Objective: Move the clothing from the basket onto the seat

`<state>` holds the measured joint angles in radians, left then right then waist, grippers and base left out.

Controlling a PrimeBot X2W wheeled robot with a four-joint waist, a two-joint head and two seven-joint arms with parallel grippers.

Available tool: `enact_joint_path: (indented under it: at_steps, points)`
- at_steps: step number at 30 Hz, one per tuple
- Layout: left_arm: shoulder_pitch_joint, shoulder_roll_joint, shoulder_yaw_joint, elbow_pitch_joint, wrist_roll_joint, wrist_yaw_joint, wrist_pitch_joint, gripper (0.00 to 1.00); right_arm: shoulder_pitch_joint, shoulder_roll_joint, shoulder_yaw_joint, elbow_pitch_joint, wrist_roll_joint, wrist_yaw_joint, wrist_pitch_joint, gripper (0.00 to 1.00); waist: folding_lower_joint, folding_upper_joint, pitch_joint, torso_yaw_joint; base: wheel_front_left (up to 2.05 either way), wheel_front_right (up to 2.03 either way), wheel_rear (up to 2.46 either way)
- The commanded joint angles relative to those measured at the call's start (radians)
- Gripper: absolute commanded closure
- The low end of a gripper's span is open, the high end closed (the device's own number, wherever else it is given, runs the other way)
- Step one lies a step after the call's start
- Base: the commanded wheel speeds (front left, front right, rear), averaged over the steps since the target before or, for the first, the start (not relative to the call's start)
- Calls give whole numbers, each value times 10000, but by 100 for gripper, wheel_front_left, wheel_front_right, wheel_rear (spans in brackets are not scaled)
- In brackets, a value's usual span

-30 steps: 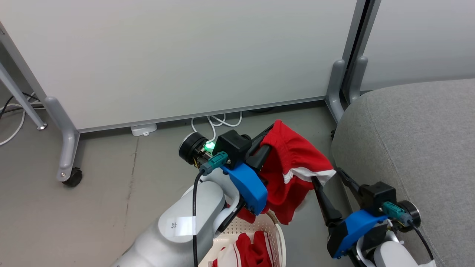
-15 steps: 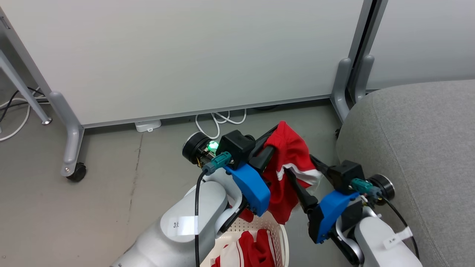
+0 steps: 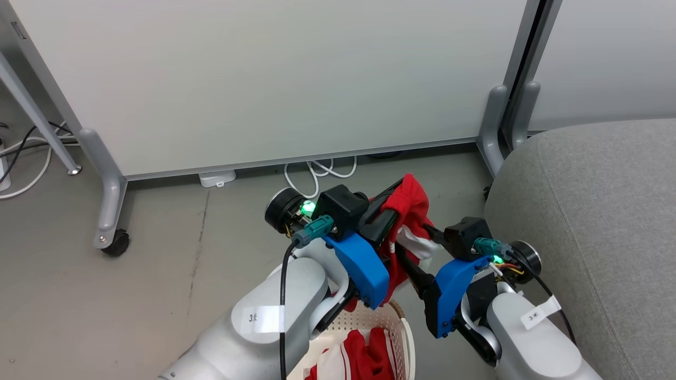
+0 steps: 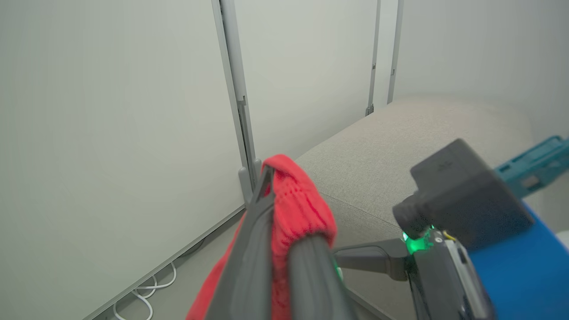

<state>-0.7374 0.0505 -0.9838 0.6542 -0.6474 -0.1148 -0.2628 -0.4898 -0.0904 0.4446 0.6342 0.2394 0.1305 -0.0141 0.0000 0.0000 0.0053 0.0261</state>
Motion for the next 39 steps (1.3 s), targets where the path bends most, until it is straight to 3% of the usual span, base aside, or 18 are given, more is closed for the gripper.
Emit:
enact_joint_path:
  at_steps: [1, 9, 10, 12, 13, 39]
  points:
    - [-119, -4, -30, -36, -65, -24, -31, 100, -202, 46, 57, 237, 79, 5, 15, 0, 0, 0, -13, 22, 0, 0, 0]
    - [-166, -3, -207, -64, -298, -54, -31, 100, -600, 174, 538, 1323, 412, 5, -225, 0, 0, 0, -102, 85, 0, 0, 0]
    - [-153, -4, -233, -70, -338, -56, -31, 100, -651, 185, 618, 1413, 467, 5, -228, 33, 0, 0, -114, 86, 0, 0, 0]
    - [-145, -3, -291, -71, -360, -62, -31, 100, -749, 191, 775, 1593, 618, 5, -267, 85, 0, 0, -131, 92, 0, 0, 0]
    - [-141, -3, -353, -77, -396, -69, -31, 100, -841, 206, 946, 1748, 792, 5, -304, 100, 0, 0, -147, 99, 0, 0, 0]
    - [43, -3, -217, 357, -510, -52, -31, 100, -1057, -24, 1588, 2246, 1830, 5, -956, 100, 0, 0, -240, -127, 0, 0, 0]
